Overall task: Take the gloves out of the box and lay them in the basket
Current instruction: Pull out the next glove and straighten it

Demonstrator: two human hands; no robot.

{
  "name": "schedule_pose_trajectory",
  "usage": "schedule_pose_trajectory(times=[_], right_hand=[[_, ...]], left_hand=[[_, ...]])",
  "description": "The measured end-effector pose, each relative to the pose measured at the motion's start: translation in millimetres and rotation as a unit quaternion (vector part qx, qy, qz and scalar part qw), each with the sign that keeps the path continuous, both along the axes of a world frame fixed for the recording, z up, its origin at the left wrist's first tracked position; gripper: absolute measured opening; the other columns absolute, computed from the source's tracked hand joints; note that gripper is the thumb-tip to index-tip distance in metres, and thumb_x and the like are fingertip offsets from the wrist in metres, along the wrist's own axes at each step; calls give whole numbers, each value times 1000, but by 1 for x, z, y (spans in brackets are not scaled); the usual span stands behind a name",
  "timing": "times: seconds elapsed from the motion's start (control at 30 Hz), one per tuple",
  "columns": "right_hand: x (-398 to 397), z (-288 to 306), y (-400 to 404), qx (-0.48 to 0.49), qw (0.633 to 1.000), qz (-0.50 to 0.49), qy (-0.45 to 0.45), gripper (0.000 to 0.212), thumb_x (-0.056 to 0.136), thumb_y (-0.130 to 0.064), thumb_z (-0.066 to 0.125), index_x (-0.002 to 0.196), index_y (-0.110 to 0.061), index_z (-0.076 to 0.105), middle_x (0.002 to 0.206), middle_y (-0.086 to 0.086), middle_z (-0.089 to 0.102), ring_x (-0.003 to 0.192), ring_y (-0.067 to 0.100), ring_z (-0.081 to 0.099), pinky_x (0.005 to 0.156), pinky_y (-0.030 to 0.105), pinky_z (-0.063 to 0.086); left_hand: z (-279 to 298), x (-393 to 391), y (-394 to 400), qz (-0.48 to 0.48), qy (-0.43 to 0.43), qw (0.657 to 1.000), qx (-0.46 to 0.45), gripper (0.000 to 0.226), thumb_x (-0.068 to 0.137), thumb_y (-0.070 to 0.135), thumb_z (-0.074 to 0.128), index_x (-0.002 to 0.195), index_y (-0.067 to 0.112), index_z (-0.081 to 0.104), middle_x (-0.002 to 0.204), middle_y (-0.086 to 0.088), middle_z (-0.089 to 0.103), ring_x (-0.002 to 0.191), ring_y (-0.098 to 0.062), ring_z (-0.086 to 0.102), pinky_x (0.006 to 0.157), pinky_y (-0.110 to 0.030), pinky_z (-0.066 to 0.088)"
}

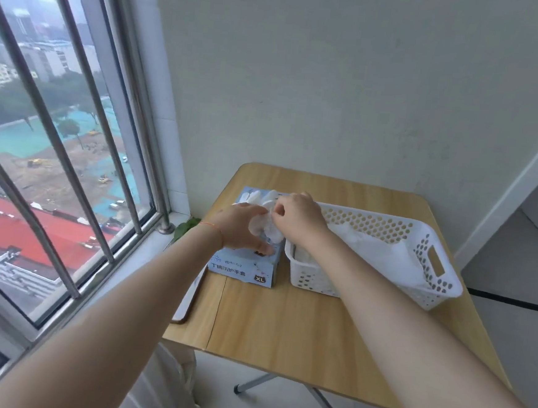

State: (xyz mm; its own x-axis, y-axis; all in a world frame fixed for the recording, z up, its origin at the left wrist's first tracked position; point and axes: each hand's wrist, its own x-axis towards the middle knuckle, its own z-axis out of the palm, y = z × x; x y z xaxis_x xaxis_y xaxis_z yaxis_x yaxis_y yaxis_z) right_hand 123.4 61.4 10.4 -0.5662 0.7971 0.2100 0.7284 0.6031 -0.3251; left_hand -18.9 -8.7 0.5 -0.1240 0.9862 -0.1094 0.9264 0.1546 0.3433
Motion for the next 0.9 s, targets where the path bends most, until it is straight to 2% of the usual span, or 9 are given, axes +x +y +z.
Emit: schedule_pose_trajectory(times=[0.1, 0.2, 0.27, 0.33, 0.43, 0.57, 0.67, 0.8, 0.9], right_hand=[[-4, 6, -4, -5, 998, 12, -64, 36, 85, -46, 62, 103, -15, 60, 112, 4, 55, 112, 25, 46, 92, 38, 42], [-9, 7, -7, 11, 985, 6, -173, 46, 86, -46, 64, 116, -11, 62, 123, 6, 51, 120, 27, 42, 95, 37, 39], [-11, 13, -9, 15, 991, 11, -132, 19, 91, -29, 59, 99, -13, 66, 113, 6, 57, 112, 29, 48, 86, 36, 42], [-10, 24, -11, -32, 999, 10, -37, 15, 91, -18, 52, 77, -15, 58, 91, 2, 58, 93, 29, 54, 70, 34, 42], [-8, 41, -12, -81, 992, 2, 92, 18, 93, -14, 46, 93, -6, 62, 94, 6, 64, 87, 25, 59, 71, 35, 48], [-7, 53, -12, -55, 987, 13, 153, 20, 94, -9, 45, 93, 3, 61, 102, 9, 60, 93, 22, 54, 79, 33, 46], [-7, 51, -9, -50, 979, 11, 196, 13, 96, -11, 45, 90, -7, 56, 102, 4, 55, 89, 17, 50, 74, 26, 38], [-5, 42, -7, -67, 971, -2, 230, 12, 98, -14, 45, 94, -9, 55, 88, -3, 55, 79, 15, 51, 64, 23, 41], [4, 41, -2, -68, 976, -26, 204, 10, 97, -13, 45, 97, -13, 55, 83, -8, 51, 77, 13, 51, 61, 22, 41]], left_hand=[[0, -2, 0, 14, -11, 1000, 24, 97, 70, 56, 80, 150, 31, 32, 150, -2, 40, 133, -25, 43, 109, -43, 37], [1, -6, -2, 9, -70, 995, 68, 91, 70, 43, 85, 145, 32, 36, 140, -3, 45, 113, -24, 54, 84, -33, 53], [5, -8, -5, 18, -87, 988, 127, 76, 71, 34, 84, 137, 32, 46, 131, -1, 47, 108, -24, 55, 82, -31, 51], [9, -10, -6, 28, -84, 981, 173, 57, 73, 30, 82, 124, 31, 57, 119, 0, 50, 108, -24, 55, 91, -37, 49], [14, -11, -7, 46, -81, 981, 171, 42, 78, 29, 78, 117, 26, 61, 110, 2, 54, 99, -20, 56, 84, -31, 47], [8, -8, -5, 71, -39, 987, 141, 43, 87, 30, 68, 128, 20, 56, 113, -2, 61, 95, -21, 56, 78, -29, 44], [4, -10, -4, 84, -35, 989, 119, 15, 91, 29, 58, 101, 19, 57, 97, -5, 63, 76, -21, 55, 64, -29, 45], [5, -13, -3, 82, -25, 991, 102, 14, 92, 19, 50, 80, 13, 51, 78, -4, 53, 74, -26, 53, 64, -33, 46], [9, -19, -5, 106, -69, 974, 190, 12, 93, 17, 52, 101, 19, 61, 89, -1, 62, 79, -24, 59, 68, -32, 50]])
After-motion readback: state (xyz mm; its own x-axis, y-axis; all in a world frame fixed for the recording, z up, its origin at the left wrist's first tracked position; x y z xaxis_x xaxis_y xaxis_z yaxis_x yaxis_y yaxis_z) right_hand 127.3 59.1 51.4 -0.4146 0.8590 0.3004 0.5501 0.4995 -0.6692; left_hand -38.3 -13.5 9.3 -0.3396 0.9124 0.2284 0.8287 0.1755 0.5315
